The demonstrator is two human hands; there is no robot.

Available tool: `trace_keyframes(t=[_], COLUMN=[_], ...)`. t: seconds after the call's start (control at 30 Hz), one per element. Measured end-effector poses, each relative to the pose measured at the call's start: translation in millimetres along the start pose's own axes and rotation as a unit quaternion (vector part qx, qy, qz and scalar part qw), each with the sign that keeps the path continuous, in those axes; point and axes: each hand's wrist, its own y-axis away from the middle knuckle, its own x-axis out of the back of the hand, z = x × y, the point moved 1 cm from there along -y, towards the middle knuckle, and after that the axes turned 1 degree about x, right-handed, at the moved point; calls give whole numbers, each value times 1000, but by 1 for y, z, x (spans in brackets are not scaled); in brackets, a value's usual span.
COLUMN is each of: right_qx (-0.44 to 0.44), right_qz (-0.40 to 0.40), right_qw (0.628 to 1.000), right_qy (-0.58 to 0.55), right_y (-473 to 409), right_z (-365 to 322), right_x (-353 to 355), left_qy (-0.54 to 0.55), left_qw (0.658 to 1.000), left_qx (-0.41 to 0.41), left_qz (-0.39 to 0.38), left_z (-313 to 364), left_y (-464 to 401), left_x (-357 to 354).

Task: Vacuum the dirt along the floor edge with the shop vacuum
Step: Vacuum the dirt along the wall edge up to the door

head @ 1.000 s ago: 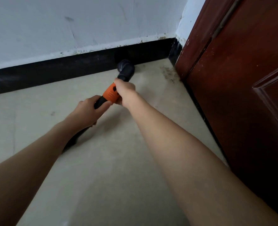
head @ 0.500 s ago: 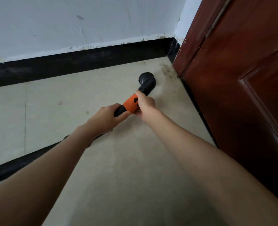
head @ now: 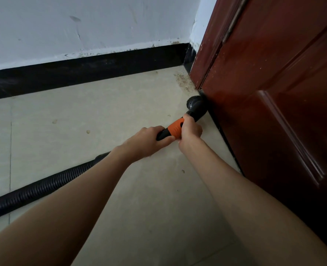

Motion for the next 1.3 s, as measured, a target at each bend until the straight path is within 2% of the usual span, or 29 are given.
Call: trace_keyframes(t=[0.47,0.8,1.3], right_qx=[41,43,46], right_qz=[-32,-13,-55], right_qw=[998,998,996], right_qy=[40,50,46], right_y=[-28,-41,-61], right_z=[-31,-50,-78], right_x=[-40,-68,-104], left_qy=[11,30,25], left_qw=[999,999,998], left_qx=[14,13,18], left_qz=[28,20,59], left_z=[-12,-19,-27], left_y=[-49,-78,-118], left_x=[22,42,66])
